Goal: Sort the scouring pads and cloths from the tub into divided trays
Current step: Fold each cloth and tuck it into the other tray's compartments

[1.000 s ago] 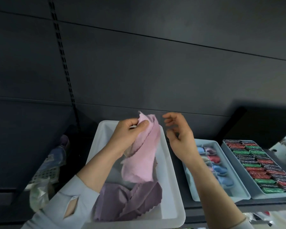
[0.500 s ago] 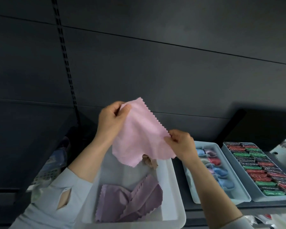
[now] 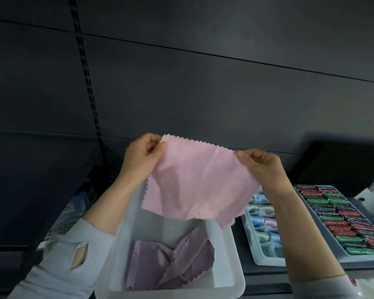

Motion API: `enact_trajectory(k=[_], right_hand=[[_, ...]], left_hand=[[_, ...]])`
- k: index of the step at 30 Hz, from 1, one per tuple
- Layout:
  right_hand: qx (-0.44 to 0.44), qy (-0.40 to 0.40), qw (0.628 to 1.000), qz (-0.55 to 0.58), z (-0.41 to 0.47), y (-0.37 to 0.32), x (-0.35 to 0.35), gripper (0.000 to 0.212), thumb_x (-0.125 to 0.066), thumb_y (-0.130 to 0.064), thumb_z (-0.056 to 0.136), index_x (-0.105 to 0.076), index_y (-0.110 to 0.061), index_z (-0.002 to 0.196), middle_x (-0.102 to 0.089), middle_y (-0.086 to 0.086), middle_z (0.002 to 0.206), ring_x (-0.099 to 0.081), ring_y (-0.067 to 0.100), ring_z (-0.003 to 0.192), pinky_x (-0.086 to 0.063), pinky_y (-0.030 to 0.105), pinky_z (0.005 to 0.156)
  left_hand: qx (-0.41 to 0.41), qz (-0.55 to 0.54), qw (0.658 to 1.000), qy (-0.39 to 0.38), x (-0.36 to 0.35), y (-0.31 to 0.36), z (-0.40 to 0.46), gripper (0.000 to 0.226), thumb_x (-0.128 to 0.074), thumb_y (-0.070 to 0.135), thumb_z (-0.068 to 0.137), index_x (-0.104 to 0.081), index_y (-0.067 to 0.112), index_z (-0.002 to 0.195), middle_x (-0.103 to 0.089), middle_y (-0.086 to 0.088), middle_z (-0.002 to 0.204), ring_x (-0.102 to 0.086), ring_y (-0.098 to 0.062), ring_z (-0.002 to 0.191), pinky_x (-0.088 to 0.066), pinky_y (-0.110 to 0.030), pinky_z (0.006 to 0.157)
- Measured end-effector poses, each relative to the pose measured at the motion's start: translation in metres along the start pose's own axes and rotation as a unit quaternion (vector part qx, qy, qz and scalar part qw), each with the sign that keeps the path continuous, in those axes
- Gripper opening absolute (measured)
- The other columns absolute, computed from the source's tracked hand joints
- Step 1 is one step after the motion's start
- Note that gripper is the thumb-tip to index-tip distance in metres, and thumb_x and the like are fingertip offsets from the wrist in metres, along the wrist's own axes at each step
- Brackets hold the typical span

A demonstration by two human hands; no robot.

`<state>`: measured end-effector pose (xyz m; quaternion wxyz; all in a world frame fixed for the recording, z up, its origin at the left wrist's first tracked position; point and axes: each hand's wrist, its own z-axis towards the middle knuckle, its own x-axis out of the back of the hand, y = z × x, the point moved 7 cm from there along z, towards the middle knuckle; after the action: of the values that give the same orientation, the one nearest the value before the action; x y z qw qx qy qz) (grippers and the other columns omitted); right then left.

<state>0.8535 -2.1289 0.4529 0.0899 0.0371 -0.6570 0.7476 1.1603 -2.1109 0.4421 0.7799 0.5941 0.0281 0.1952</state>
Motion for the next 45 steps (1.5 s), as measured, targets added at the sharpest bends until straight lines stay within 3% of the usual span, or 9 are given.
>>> enact_trajectory(k=[3,8,11,18,23,28,32,39,45], right_hand=[[0.001,-0.067,0.998,-0.002,-0.004,-0.004,-0.005,0.008,-0.071,-0.006,0.086,-0.076,-0.012,0.089,-0.072,0.007,0.087,-0.062,0.016,0.079,-0.049,0.033,0.078],[-0.028,-0.118,0.983,-0.141,-0.006,0.008,0.009,0.009,-0.08,-0.01,0.077,-0.076,-0.007,0.085,-0.071,0.01,0.077,-0.059,0.012,0.07,-0.048,0.03,0.075],[-0.001,-0.107,0.994,-0.038,-0.016,-0.004,0.005,0.013,-0.075,-0.006,0.08,-0.071,0.0,0.091,-0.071,0.005,0.082,-0.063,0.013,0.074,-0.049,0.024,0.076],[0.038,-0.444,0.892,-0.081,-0.076,-0.037,-0.066,0.014,-0.063,-0.005,0.092,-0.076,-0.007,0.095,-0.074,0.009,0.101,-0.068,0.021,0.098,-0.053,0.031,0.087],[0.098,-0.25,0.959,-0.092,-0.048,-0.043,-0.074,0.01,-0.081,-0.014,0.078,-0.074,-0.021,0.076,-0.058,0.007,0.063,-0.04,0.012,0.057,-0.035,0.026,0.058],[0.172,-0.218,0.958,-0.071,-0.045,-0.051,-0.078,0.011,-0.077,-0.012,0.082,-0.079,-0.021,0.088,-0.068,0.007,0.085,-0.059,0.036,0.082,-0.048,0.046,0.078],[0.147,-0.155,0.977,-0.019,-0.042,-0.05,-0.072,0.028,-0.084,-0.011,0.074,-0.063,-0.02,0.089,-0.068,0.003,0.076,-0.06,0.036,0.075,-0.051,0.052,0.077],[0.144,-0.183,0.97,-0.071,-0.039,-0.049,-0.077,0.039,-0.083,-0.014,0.075,-0.072,-0.034,0.106,-0.061,0.01,0.074,-0.056,0.028,0.067,-0.052,0.046,0.076],[0.121,-0.183,0.971,-0.098,-0.03,-0.04,-0.073,0.013,-0.084,-0.02,0.075,-0.071,-0.019,0.073,-0.069,0.008,0.073,-0.058,0.022,0.064,-0.051,0.041,0.067]], left_hand=[[0.012,-0.049,0.998,-0.043,-0.01,-0.003,-0.003,0.004,-0.068,0.015,0.089,-0.069,0.012,0.088,-0.071,0.0,0.084,-0.061,-0.009,0.078,-0.047,-0.03,0.079],[0.028,-0.059,0.997,0.037,0.006,-0.022,0.0,0.009,-0.062,0.018,0.093,-0.068,0.012,0.094,-0.069,0.002,0.087,-0.059,-0.009,0.08,-0.046,-0.028,0.08],[0.029,-0.006,0.997,0.072,0.01,-0.03,0.001,0.009,-0.059,0.022,0.093,-0.068,0.021,0.09,-0.066,-0.006,0.101,-0.063,-0.018,0.09,-0.047,-0.031,0.086],[0.023,-0.076,0.995,-0.058,-0.028,-0.009,-0.008,0.029,-0.049,0.001,0.097,-0.067,0.023,0.087,-0.068,0.014,0.084,-0.061,-0.005,0.078,-0.048,-0.017,0.071],[0.014,-0.131,0.968,-0.213,-0.06,0.026,-0.033,0.012,-0.052,0.003,0.098,-0.064,0.006,0.098,-0.068,0.009,0.088,-0.063,-0.001,0.076,-0.049,-0.013,0.068],[0.007,-0.175,0.952,-0.25,-0.068,0.041,-0.041,0.01,-0.051,0.002,0.097,-0.061,0.001,0.096,-0.068,0.008,0.078,-0.062,0.0,0.067,-0.046,-0.012,0.062],[0.038,-0.176,0.954,-0.238,-0.069,0.034,-0.04,0.013,-0.059,0.003,0.094,-0.065,0.012,0.087,-0.07,0.006,0.077,-0.063,-0.007,0.069,-0.049,-0.018,0.064],[0.074,-0.181,0.947,-0.256,-0.074,0.028,-0.04,0.016,-0.067,0.003,0.088,-0.058,0.013,0.095,-0.066,-0.003,0.071,-0.059,-0.012,0.058,-0.047,-0.022,0.053],[0.08,-0.164,0.943,-0.279,-0.076,0.021,-0.042,0.02,-0.056,0.0,0.094,-0.055,0.015,0.108,-0.071,-0.001,0.075,-0.062,-0.012,0.063,-0.048,-0.019,0.055]])
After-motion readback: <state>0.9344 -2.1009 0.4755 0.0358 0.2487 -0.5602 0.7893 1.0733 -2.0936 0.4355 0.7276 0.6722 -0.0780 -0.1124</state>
